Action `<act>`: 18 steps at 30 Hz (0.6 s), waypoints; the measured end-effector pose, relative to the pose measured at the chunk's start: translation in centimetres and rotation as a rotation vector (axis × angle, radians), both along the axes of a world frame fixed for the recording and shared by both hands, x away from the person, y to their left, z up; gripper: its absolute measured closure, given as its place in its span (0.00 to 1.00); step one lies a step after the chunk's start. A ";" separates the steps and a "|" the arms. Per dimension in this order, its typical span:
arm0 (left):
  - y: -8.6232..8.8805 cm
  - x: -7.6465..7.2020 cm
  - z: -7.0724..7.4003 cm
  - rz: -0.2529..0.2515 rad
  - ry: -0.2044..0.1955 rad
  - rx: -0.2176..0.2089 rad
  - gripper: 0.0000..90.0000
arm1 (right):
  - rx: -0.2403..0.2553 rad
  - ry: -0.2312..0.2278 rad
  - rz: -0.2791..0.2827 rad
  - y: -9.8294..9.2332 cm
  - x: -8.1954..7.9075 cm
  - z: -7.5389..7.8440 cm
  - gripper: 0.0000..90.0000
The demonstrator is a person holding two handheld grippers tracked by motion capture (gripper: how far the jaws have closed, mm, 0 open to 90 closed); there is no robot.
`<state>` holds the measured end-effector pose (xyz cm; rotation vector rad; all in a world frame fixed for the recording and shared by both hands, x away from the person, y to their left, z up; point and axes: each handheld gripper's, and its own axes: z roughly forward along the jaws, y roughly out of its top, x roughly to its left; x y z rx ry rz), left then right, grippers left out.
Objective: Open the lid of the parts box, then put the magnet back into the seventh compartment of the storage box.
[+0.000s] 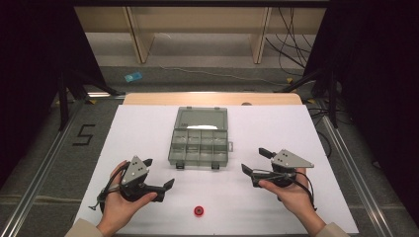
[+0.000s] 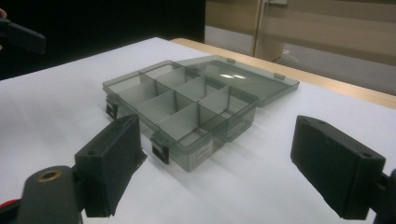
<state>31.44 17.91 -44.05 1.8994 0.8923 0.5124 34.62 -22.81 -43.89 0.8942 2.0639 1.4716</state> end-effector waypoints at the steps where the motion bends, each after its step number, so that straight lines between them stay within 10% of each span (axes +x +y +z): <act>1: 0.0 0.0 0.0 -0.006 -0.002 0.004 0.03 | 0.003 -0.001 0.000 0.0 0.0 0.0 0.19; 18: -0.6 -0.2 -0.1 -0.030 0.007 -0.015 0.03 | 0.028 -0.006 0.013 0.0 -0.3 0.3 0.19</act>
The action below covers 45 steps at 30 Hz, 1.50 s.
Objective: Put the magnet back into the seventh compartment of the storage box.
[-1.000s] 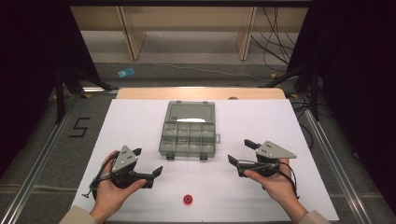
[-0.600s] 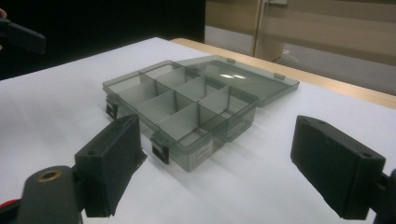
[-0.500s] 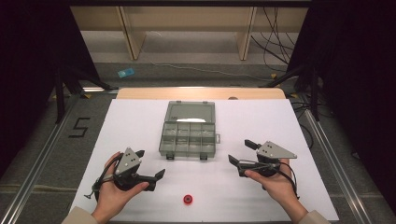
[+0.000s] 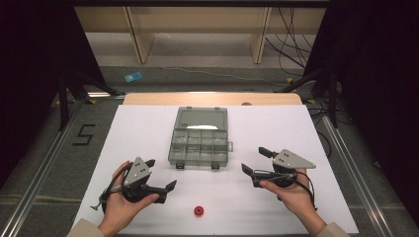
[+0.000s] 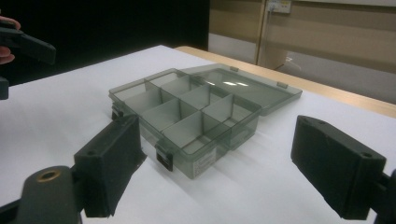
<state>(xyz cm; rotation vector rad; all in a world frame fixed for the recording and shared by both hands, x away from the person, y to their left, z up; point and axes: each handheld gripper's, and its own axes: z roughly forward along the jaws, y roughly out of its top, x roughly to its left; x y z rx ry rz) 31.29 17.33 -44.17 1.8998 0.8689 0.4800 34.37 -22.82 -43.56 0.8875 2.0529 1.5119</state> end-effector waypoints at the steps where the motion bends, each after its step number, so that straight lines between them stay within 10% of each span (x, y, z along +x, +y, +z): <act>1: 0.0 0.0 0.0 -0.008 -0.004 0.011 0.03 | 0.014 -0.001 0.005 0.0 0.0 0.0 0.19; 30: -6.2 -1.5 -2.0 -0.320 0.081 0.126 0.17 | 0.010 -0.030 0.001 -1.5 -3.2 0.4 0.19; 45: -8.8 -1.1 -3.7 -0.440 0.200 0.299 0.24 | 0.004 -0.013 0.009 -1.4 -3.1 0.2 0.20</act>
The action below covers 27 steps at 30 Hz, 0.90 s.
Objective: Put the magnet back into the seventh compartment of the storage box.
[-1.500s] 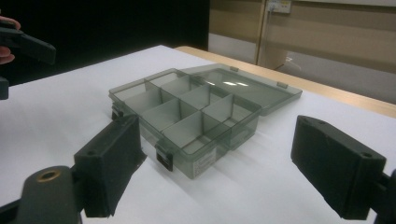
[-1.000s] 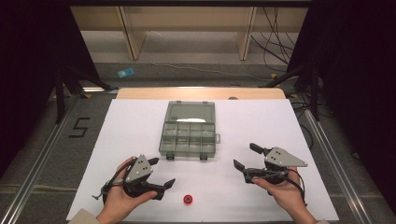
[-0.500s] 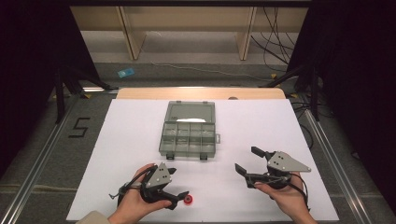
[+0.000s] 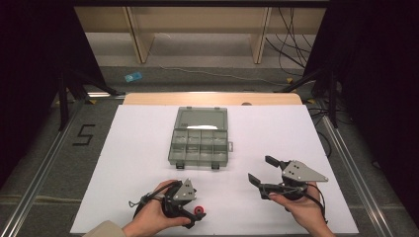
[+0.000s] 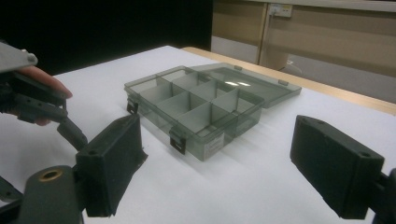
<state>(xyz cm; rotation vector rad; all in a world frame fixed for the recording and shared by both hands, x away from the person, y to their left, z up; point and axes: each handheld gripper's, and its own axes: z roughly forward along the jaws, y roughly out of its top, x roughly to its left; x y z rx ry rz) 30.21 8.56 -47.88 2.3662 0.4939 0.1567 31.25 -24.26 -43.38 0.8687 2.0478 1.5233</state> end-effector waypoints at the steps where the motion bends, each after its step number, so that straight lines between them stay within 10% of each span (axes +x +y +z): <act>1: -0.1 0.2 0.1 -0.036 -0.004 0.045 0.26 | 0.000 0.000 0.000 0.0 0.0 0.0 0.20; 27: -1.1 -0.3 0.3 -0.025 0.076 0.157 0.62 | 0.003 0.014 -0.006 -0.1 0.0 0.0 0.21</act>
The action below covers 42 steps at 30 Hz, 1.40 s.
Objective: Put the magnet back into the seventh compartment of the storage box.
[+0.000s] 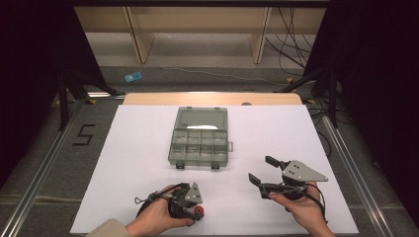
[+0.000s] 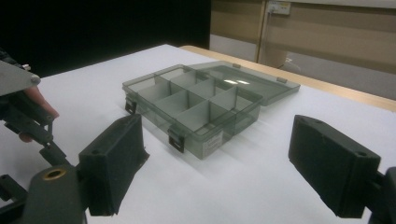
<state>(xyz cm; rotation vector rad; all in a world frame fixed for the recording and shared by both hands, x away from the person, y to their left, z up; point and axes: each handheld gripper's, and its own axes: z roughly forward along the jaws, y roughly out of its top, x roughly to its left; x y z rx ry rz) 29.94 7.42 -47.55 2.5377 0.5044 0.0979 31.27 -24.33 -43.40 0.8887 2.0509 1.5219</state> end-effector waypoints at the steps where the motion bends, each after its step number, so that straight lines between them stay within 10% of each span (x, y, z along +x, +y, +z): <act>1: -0.1 0.0 0.1 -0.001 0.004 0.006 0.65 | -0.001 0.003 -0.002 0.0 0.0 0.0 0.21; 15: -0.4 -0.3 0.1 0.034 0.025 -0.017 0.70 | -0.007 -0.003 -0.003 0.0 0.0 0.0 0.22; 16: -0.2 0.0 0.3 0.005 0.010 0.025 0.70 | -0.006 -0.004 -0.003 -0.1 0.0 0.0 0.22; 42: 0.6 0.6 2.5 0.017 -0.063 -0.041 0.70 | 0.008 -0.010 -0.005 0.0 0.0 0.0 0.22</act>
